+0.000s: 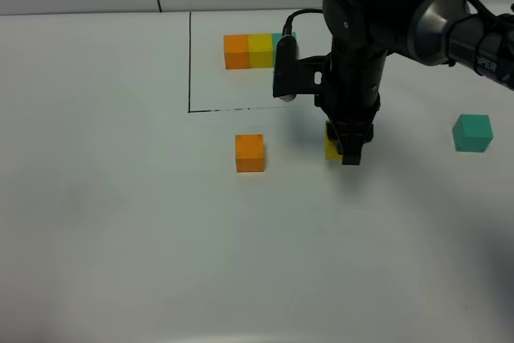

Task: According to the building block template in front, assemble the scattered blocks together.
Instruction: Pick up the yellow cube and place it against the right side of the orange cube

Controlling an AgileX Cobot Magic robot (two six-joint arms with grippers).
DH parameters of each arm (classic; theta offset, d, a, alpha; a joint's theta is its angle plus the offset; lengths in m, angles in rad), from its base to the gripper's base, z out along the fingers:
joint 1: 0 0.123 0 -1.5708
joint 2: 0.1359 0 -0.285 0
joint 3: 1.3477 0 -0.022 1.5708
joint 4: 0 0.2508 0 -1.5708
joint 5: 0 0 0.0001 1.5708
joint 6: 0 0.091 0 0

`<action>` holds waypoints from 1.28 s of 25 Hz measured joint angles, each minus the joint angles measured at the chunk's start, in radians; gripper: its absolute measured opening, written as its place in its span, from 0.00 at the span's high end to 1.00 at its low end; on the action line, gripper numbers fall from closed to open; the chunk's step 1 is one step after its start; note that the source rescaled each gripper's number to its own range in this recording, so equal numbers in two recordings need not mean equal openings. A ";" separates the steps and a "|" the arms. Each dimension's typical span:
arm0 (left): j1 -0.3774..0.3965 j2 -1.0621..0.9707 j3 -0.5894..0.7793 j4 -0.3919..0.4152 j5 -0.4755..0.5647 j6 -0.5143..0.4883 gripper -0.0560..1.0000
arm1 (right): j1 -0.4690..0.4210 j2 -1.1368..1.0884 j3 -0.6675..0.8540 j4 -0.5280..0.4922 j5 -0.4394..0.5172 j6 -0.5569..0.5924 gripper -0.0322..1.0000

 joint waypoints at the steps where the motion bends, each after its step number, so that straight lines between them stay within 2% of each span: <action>1: 0.000 0.000 0.000 0.000 0.000 0.000 0.00 | 0.002 0.016 -0.019 0.013 0.004 -0.006 0.95; 10: 0.000 0.000 0.000 0.000 0.000 0.000 0.00 | 0.030 0.067 -0.063 0.087 -0.035 -0.030 0.95; 32: 0.000 0.001 0.000 -0.001 0.000 0.000 0.00 | 0.059 0.182 -0.151 0.087 -0.051 -0.029 0.95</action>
